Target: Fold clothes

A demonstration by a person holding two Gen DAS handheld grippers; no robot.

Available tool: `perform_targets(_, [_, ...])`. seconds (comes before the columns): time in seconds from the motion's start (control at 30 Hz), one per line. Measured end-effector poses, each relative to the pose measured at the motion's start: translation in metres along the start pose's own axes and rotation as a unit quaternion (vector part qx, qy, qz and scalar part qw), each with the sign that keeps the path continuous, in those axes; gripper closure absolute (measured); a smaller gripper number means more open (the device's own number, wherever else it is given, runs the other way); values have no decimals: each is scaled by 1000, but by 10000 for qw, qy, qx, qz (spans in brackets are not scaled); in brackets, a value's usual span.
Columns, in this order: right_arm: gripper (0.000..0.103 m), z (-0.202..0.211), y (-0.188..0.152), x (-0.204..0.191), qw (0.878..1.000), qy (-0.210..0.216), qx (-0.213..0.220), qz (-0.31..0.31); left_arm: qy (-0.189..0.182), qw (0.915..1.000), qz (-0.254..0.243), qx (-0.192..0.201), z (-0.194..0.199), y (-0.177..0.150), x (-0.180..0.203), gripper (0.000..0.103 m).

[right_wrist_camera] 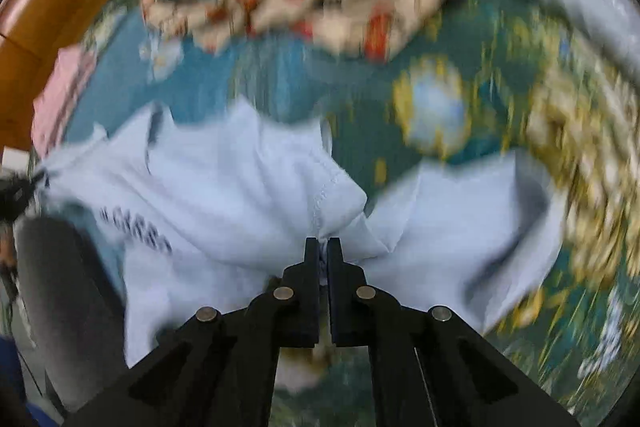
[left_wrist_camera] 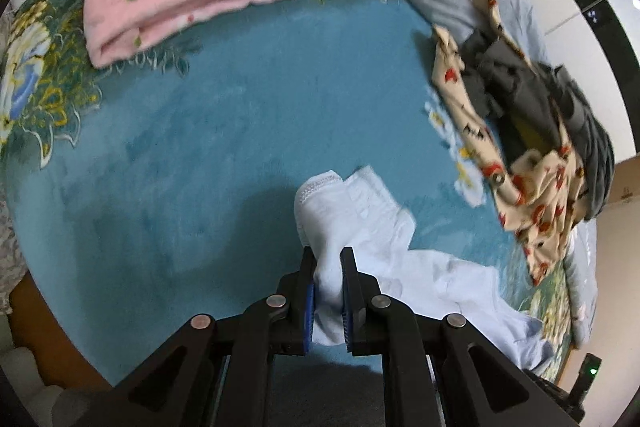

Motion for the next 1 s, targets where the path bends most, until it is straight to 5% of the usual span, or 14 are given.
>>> perform_targets(0.13, [100,-5,-14,-1,9997,60,-209,-52,68,9999,-70,-139,-1,-1,0,86])
perform_targets(0.33, [94,11,-16,-3,9994,243,-242,7,383,9988,-200,208,31,12,-7,46])
perform_targets(0.43, [76,27,-10,2,9999,120,1,116,298,9981,-339,424,43,25,6,45])
perform_targets(0.57, [73,22,18,7,9995,-38,211,210,13,9945,-1029,190,22,35,61,43])
perform_targets(0.7, [71,-4,40,8,9995,106,-4,301,-3,9801,-1948,-384,-28,22,121,43])
perform_targets(0.83, [71,-19,32,10,9993,230,-304,60,161,9543,-2860,-850,-64,-3,155,43])
perform_targets(0.87, [75,-15,28,9,9993,307,-233,29,164,9481,-3031,-948,-69,-6,160,44])
perform_targets(0.9, [94,-9,24,8,9993,335,-130,36,161,9416,-3210,-1008,-74,-8,166,44])
perform_targets(1.0, [98,13,13,-3,9986,496,129,152,264,9200,-3731,-1169,-89,-12,179,43])
Point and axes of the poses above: each gripper's, at about its wrist camera, not at the fingertips, and z roughly against the way its jaws point, x to its right, y to its top, the point moved 4 cm from there along -z, roughly the way its jaws point, and after that the axes turned 6 degrees about y, right-handed, at the moved point
